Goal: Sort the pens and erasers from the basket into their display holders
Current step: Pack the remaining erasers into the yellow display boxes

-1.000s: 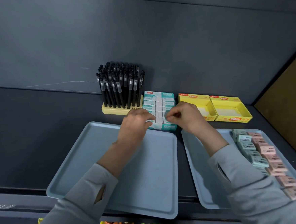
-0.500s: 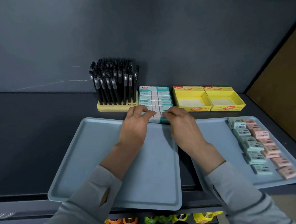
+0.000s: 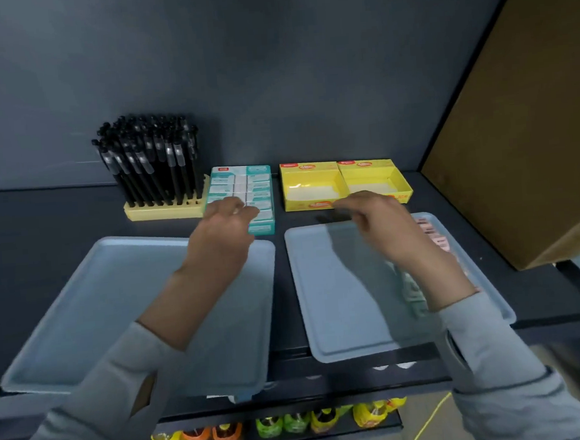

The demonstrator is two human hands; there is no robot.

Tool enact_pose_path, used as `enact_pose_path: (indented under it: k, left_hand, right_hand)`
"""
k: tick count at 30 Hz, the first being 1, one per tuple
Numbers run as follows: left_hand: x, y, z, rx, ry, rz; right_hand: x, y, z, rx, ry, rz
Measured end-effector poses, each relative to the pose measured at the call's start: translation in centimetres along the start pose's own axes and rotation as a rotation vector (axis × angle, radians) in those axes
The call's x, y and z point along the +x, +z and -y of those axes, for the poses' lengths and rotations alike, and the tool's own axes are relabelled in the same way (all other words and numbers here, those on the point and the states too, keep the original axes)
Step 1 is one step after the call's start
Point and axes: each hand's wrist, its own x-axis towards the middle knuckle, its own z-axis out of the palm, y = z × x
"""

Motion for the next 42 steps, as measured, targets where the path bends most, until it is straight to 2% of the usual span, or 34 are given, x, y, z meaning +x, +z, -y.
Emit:
enact_pose_path:
  k: [3,6,9,12,20,28,34,39,42]
  left_hand:
    - [-0.3,0.6,-6.8,-0.209,0.034,0.054]
    - [-1.8,2.5,-13.7,-0.328,0.164,0.091]
    - [-3.0,5.3,-18.7,-0.304,0.29,0.116]
    - [-3.1,7.5,-20.9,-0.229,0.324,0.142]
    - [-3.7,7.6,-21.5,-0.137,0.214,0.097]
    - [-5.0,6.7,-18.3,-0.049,-0.002,-0.005]
    - [-4.4,5.5,-18.0,0.011,-0.145,0.048]
    - [-3.6,5.6,-18.2,0.235,-0.184,0.16]
    - [-3.7,5.3,-17.6,0.197,-0.228,0.191]
  right_hand:
    - [-1.6,-2.9,-4.4,-0.067,0.079,0.028]
    - [-3.1,-4.4,-7.2,-0.048,0.107,0.063]
    - [-4.1,-4.5,-9.0,-0.022,0.107,0.127]
    - [-4.7,-3.9,-10.1,0.012,0.05,0.173]
    - [-4.8,-3.3,-10.3,-0.035,-0.089,0.183]
    - [-3.8,-2.5,-7.2,-0.086,-0.171,0.246]
    - [-3.1,-2.3,-6.1,-0.082,-0.133,0.282]
    - [-2.8,-2.2,-5.6,-0.086,-0.118,0.315]
    - [-2.8,-2.3,-5.6,-0.08,-0.094,0.343]
